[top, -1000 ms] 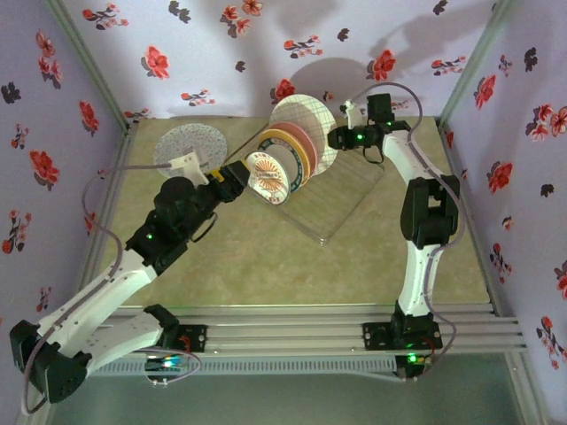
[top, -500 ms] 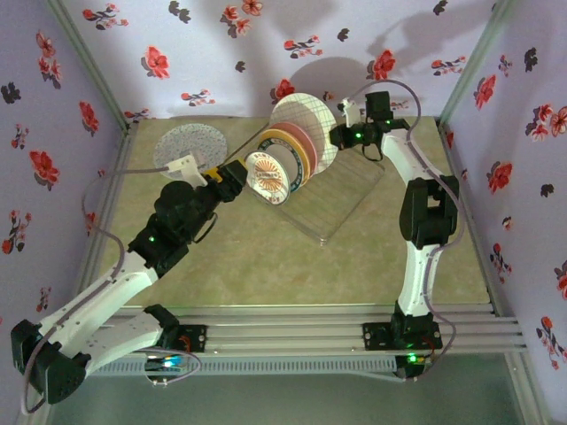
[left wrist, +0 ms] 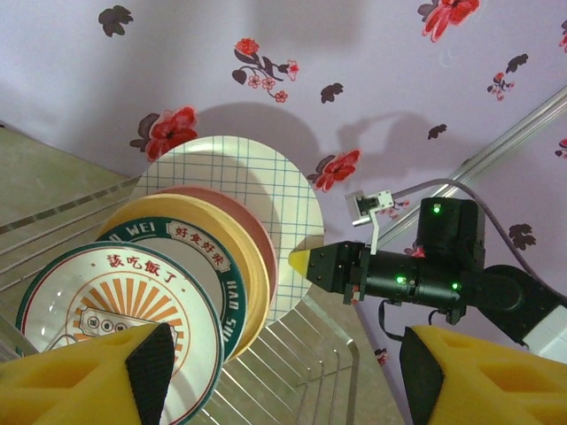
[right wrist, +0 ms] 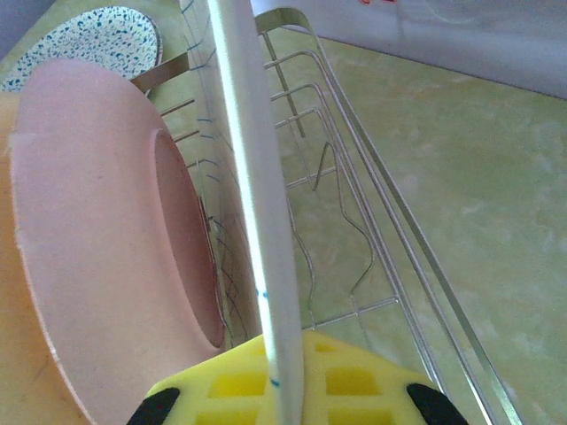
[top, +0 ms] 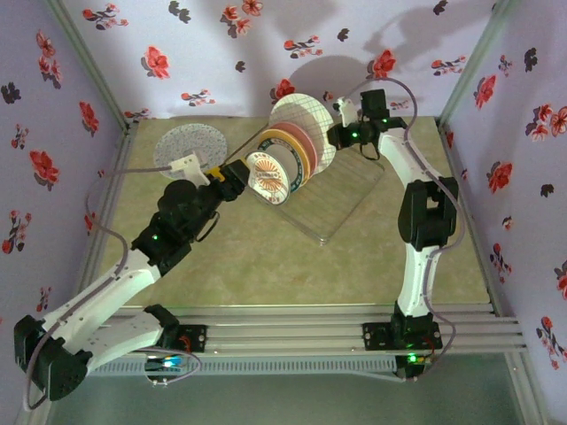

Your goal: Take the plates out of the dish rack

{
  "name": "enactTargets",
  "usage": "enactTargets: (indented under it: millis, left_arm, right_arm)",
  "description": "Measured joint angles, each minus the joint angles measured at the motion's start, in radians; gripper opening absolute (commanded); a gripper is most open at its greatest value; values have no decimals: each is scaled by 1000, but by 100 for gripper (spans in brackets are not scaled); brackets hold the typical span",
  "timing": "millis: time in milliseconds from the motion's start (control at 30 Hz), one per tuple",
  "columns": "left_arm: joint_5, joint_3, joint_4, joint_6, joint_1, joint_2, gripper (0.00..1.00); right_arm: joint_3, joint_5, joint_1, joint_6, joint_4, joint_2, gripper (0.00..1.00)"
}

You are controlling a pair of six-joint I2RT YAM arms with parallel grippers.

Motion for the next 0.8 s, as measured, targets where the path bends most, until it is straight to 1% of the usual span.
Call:
enactTargets:
  millis: [267, 467, 567, 633, 800]
  left_arm:
    - [0, 0, 6, 0, 0, 13, 80]
    - [0, 1, 6, 0, 0, 24, 83]
    - [0, 5, 8, -1, 0, 28, 87]
    - [1, 10, 8, -4, 0, 32, 91]
    - [5, 45, 2, -27, 0, 61, 97]
  right_arm:
    - [0, 83, 14, -18, -18, -72, 0]
    - [-18, 145, 14, -18, -10, -167, 0]
    - [-34, 171, 14, -18, -8, -213, 0]
    - [-44, 191, 14, -18, -5, -240, 0]
    - [-76, 254, 14, -10, 8, -305, 0]
